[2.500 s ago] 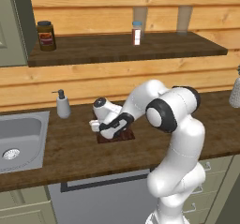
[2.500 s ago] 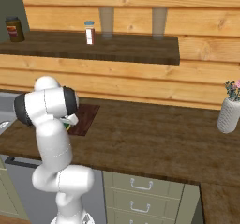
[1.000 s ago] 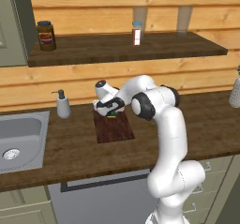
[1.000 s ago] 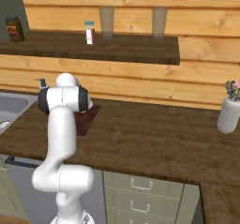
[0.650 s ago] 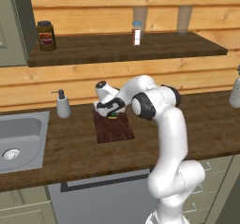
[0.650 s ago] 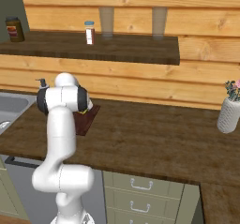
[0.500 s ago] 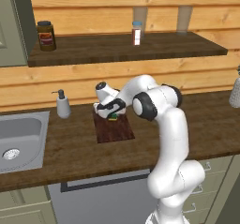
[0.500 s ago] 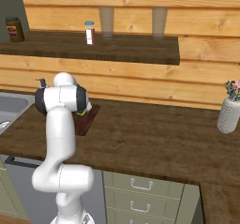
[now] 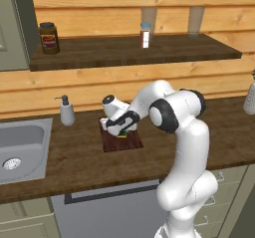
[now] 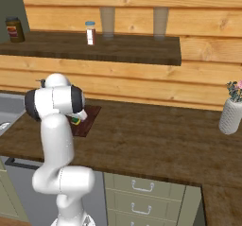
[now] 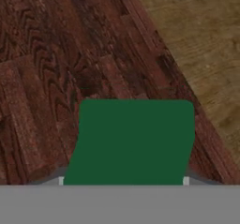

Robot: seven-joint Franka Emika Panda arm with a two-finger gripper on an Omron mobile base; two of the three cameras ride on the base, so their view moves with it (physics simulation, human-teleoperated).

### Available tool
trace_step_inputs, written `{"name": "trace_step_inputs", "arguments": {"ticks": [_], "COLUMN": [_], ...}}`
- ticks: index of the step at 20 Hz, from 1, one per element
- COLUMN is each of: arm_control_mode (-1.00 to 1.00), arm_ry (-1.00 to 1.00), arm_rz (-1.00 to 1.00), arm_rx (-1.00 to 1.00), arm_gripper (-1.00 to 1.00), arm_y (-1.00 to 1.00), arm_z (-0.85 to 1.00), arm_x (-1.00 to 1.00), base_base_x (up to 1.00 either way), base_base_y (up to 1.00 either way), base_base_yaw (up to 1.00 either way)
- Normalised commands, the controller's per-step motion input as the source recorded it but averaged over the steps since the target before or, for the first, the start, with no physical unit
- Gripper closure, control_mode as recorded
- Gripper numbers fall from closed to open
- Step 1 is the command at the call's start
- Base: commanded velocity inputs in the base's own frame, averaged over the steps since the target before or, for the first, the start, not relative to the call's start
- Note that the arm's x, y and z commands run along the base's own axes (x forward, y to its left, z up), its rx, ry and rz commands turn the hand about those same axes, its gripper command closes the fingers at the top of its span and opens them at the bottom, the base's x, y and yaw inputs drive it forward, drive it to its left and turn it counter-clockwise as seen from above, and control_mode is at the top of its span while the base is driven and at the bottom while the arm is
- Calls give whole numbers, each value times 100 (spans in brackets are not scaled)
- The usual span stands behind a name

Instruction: Pick up the sponge from the counter and clean the cutting board by briefly scrubbing or pressing down on the cutting board. Once finished, release the sponge.

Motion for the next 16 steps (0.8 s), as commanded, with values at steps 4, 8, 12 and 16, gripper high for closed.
{"name": "trace_step_inputs", "arguments": {"ticks": [4, 8, 12, 16], "arm_control_mode": [-100, -100, -100, -100], "arm_ry": [0, -1, -2, -4], "arm_rz": [0, 0, 0, 0], "arm_rx": [0, 0, 0, 0], "arm_gripper": [100, 100, 100, 100], "arm_y": [0, -9, -26, -26], "arm_z": [-18, -4, 0, 0], "arm_x": [-93, -26, 32, 60], "base_base_x": [0, 0, 0, 0], "base_base_y": [0, 0, 0, 0], "base_base_yaw": [0, 0, 0, 0]}}
